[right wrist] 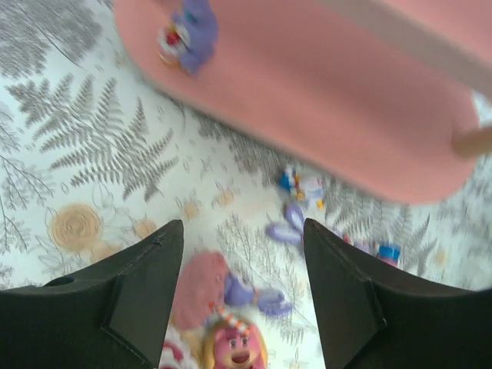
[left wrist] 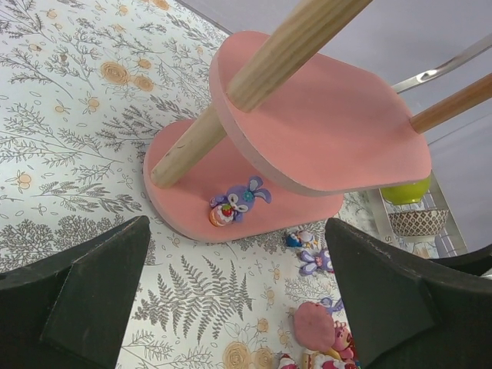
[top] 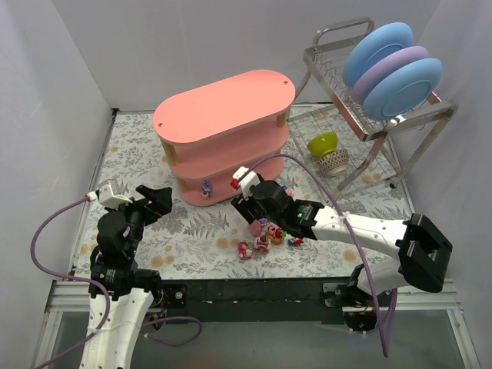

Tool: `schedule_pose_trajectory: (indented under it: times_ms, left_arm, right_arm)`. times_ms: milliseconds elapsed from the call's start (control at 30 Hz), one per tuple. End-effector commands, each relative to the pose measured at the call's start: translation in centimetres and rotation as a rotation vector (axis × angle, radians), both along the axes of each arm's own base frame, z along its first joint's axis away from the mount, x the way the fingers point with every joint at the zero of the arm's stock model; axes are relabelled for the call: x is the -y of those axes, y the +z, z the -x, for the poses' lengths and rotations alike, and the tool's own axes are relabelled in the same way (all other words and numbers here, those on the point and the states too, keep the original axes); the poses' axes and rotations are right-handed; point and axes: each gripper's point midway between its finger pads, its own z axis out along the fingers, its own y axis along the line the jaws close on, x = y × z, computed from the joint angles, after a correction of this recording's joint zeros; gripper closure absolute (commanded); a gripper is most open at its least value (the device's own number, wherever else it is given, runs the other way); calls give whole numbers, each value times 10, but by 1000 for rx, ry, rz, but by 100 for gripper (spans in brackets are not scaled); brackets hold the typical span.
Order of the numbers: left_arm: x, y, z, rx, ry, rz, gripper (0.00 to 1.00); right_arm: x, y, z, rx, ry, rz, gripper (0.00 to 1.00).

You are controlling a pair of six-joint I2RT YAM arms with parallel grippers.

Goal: Place and organize the plastic toys onto the shelf

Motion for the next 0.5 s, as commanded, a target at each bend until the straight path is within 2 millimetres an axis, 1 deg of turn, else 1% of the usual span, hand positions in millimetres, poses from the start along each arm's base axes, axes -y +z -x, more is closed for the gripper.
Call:
schedule_pose_trajectory:
  times_ms: [0,33,67,133,167,233,267,300,367,400,467]
  left_arm:
    - [3,3,1,19,-20,-9,2]
    - [3,4,1,23,-21,-8,2]
    - [3,4,1,23,-23,-10,2]
    - [3,4,1,23,-21,-10,2]
    - [3,4,1,25,-21,-8,2]
    - [3,5,1,28,-21,-7,2]
    - [3,4,2,26,-21,-8,2]
    - [3,4,2,26,-21,-8,2]
    - [3,4,1,25,-21,-8,2]
    - [3,5,2,28,-21,-8,2]
    - [4,5,2,29,-24,-6,2]
  right_arm:
    - [48,-7,-5,-211,-217,16,29]
    - [53,-9,-7,-236,-242,9,29]
    - [63,-11,-14,-277,-301,-16,29]
    - [73,-19,-14,-347,-337,-21,29]
    - [81,-20,-21,-383,-386,-50,30]
    - [83,-27,-21,-458,-400,-72,31]
    - [90,-30,-27,-488,-432,-90,32]
    - [87,-36,-24,-552,-438,-114,33]
    - [91,-43,-26,-605,-466,-122,34]
    - [90,-51,-24,-642,-476,-116,35]
    - [91,-57,-25,-676,-493,-113,37]
